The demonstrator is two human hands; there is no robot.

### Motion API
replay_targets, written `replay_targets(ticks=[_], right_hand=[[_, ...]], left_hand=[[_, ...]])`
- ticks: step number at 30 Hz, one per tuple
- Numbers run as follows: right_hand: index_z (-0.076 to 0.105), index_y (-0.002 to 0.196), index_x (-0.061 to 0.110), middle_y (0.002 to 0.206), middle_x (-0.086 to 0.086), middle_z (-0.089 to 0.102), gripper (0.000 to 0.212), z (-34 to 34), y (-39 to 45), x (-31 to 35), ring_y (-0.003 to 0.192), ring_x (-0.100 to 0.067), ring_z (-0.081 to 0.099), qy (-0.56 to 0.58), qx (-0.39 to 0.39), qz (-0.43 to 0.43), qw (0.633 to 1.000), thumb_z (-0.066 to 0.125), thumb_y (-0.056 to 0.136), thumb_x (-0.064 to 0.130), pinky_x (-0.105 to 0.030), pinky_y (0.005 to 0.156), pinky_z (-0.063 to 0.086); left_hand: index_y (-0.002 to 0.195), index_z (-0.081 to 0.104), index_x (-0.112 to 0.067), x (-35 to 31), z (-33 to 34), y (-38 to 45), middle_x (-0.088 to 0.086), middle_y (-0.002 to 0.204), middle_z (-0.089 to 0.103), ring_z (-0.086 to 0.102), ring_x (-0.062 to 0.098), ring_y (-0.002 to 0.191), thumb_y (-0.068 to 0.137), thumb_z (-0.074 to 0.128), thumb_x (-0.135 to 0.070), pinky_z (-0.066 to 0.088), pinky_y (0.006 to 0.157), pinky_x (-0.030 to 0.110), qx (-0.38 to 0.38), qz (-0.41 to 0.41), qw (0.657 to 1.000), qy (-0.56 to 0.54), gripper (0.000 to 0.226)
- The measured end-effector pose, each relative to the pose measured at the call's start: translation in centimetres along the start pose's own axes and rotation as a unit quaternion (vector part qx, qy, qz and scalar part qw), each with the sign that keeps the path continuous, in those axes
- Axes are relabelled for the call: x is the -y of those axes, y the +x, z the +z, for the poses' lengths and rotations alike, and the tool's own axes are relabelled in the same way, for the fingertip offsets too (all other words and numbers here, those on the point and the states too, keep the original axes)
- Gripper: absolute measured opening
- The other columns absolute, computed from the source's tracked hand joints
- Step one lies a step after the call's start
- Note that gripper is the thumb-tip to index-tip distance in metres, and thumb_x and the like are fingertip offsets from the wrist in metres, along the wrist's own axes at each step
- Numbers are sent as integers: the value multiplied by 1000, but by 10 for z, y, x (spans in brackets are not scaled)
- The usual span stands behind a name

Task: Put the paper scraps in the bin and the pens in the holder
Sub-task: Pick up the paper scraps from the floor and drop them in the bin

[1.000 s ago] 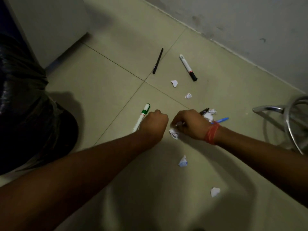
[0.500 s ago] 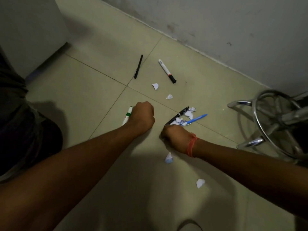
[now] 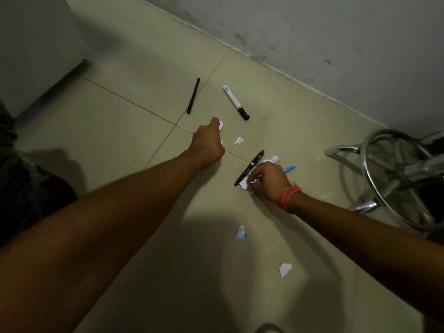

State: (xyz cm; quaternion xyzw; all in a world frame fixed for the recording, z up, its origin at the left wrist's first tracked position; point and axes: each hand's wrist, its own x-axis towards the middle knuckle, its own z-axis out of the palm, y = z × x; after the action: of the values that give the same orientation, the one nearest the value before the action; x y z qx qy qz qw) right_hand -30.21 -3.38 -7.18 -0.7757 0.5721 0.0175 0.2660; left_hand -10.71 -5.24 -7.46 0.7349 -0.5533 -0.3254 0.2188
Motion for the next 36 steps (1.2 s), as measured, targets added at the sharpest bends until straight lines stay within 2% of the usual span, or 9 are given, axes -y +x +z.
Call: replay_targets(ticks=[5,10,12,14,19,22,25,30,36], right_hand=[[78,86,7,83,-9,71,16,6,2,10,94,-29,65,-66,20,-16,998,63,86,12,-29,95,39],[75,74,16,88,-11,70,13,8,3,-3,78,-20,63,5,6,30,1000,70,69,26,-16,71,35],[73,65,23,80,-4,75,3,2,5,-4,78,-19,69,23,24,37,999,70,65,24,-18,69,41],[73,62,25,76,-2,76,14,-11,11,-2,76,-15,70,50,40,32,997,74,66,13,-21,69,49],[77,75,9,76,-4,75,9,-41,48,10,68,-14,70,196,-40,33,979,73,73,1,-30,69,61],[76,76,7,81,-8,75,10,-32,79,17,79,-22,71,165,-91,46,981,70,72,1,-38,78,60],[75,84,12,93,-9,74,14,-18,99,20,92,-26,67,96,-90,51,990,70,73,4,-27,86,52],[65,108,12,112,-12,60,29,-5,113,29,99,-30,61,-45,-79,13,996,72,80,15,-29,79,44],[70,103,5,106,-15,66,24,-1,117,40,99,-32,64,-152,-21,9,988,66,80,8,-28,80,48]], left_hand=[[147,33,-14,3,-2,20,18,132,55,57,34,118,89,62,-8,45,88,30,31,-36,999,21,65],[146,35,-14,5,1,37,17,137,53,54,34,123,88,60,-8,45,97,33,60,-60,996,33,63],[137,42,-11,1,3,43,17,132,54,57,33,118,86,58,-7,47,93,33,80,-59,994,46,53],[127,48,-9,-2,3,50,16,129,55,58,32,114,84,60,-9,49,91,33,99,-58,991,63,45],[113,59,-6,-6,9,65,15,122,61,61,30,112,85,63,-10,51,87,31,80,-44,989,116,28],[111,63,-4,-9,16,67,15,118,66,64,28,110,89,65,-13,52,88,32,58,-16,987,147,24],[107,64,-4,-9,21,68,14,113,68,66,27,105,88,70,-15,53,85,32,51,-2,985,165,23],[104,68,-3,-1,20,66,15,108,70,67,28,102,85,71,-12,55,86,34,43,-8,989,139,21],[98,76,-4,18,12,49,13,98,75,71,25,92,81,77,-18,59,83,33,30,-52,996,62,22]])
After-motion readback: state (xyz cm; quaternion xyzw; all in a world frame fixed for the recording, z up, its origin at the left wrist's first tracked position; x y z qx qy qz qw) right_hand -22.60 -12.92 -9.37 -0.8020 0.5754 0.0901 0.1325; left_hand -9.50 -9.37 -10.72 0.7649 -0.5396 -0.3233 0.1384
